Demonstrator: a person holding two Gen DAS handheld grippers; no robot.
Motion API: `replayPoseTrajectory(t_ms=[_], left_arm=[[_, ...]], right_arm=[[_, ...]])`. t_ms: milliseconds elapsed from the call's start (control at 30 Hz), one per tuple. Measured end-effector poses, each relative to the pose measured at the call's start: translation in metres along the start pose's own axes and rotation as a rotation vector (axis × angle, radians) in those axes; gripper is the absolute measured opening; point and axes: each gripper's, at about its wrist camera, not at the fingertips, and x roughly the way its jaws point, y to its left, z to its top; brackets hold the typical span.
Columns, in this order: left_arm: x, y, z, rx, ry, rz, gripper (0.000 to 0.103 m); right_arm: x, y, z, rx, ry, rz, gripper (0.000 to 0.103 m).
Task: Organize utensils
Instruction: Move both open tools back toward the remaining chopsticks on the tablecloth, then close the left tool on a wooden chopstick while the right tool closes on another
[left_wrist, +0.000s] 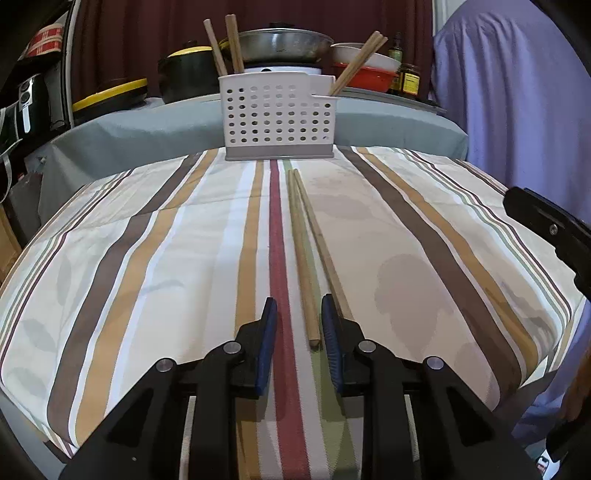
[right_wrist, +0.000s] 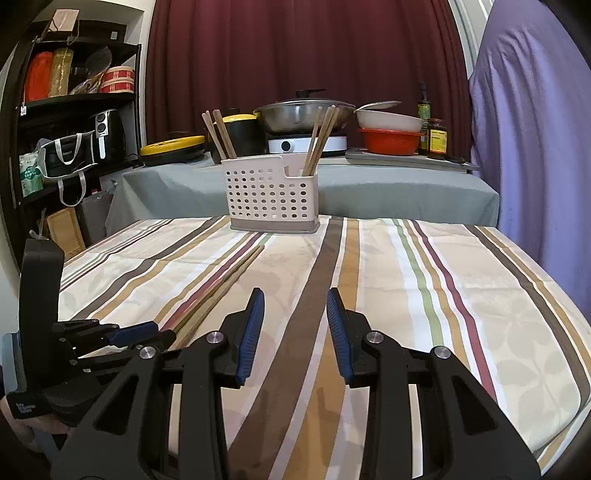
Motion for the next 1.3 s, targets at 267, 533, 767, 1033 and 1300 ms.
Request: replayPoseTrajectory(t_ms=[267, 533, 767, 1033, 1300], left_arm=[[-0.001, 0.004, -0.001, 0.016, -0.006, -0.007, 0.007], [-0.008, 0.033, 0.002, -0.028, -0.028, 0.025, 0.007], [-0.014, 0.064, -0.004, -0.057, -0.035, 0.059, 0.007], [-0.018, 0.096, -0.014, -0.102, -0.036, 0.088, 0.007], [-0.019, 0.103, -0.015, -0.127, -0.044, 0.086, 0.007]], right_arm=[[0.004, 0.008, -0.001, -0.016, 0.011, 0.01, 0.034], [0.015, 0.031, -0.004, -0.058, 0.035, 0.046, 0.034], [0.028, 0.065, -0.011, -0.119, 0.06, 0.1, 0.034], [0.046, 0.094, -0.021, -0.147, 0.116, 0.146, 0.034], [0.06, 0.107, -0.034, -0.189, 0.173, 0.137, 0.035]])
